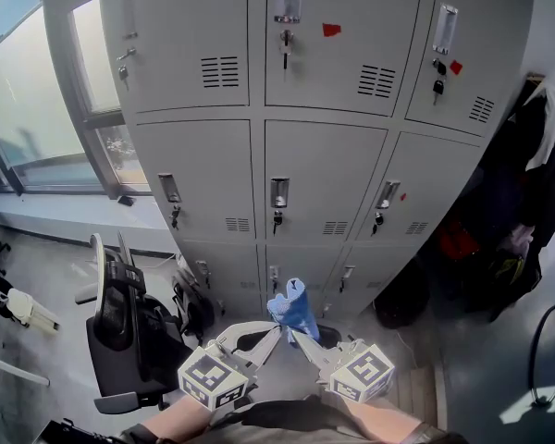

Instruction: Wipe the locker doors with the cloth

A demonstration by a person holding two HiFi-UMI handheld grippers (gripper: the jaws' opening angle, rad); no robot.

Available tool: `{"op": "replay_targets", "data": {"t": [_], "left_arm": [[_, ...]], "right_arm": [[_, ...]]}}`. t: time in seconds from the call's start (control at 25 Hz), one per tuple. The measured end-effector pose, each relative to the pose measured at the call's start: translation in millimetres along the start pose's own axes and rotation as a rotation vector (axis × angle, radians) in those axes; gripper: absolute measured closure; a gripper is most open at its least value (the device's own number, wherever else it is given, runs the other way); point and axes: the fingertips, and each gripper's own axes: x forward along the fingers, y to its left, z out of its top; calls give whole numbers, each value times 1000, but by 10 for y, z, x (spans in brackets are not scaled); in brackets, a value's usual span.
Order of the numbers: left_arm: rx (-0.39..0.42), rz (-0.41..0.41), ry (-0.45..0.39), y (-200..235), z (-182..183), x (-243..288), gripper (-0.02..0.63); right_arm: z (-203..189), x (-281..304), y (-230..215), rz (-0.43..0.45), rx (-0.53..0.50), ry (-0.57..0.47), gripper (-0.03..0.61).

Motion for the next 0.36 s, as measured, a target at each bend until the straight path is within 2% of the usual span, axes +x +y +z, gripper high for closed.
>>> {"op": "replay_targets", "data": {"t": [0.36], "left_arm": [[-1,-2,4,-13,-8,-13,614]], "right_arm": [[16,-19,8,-1,1,-14,523]]}}
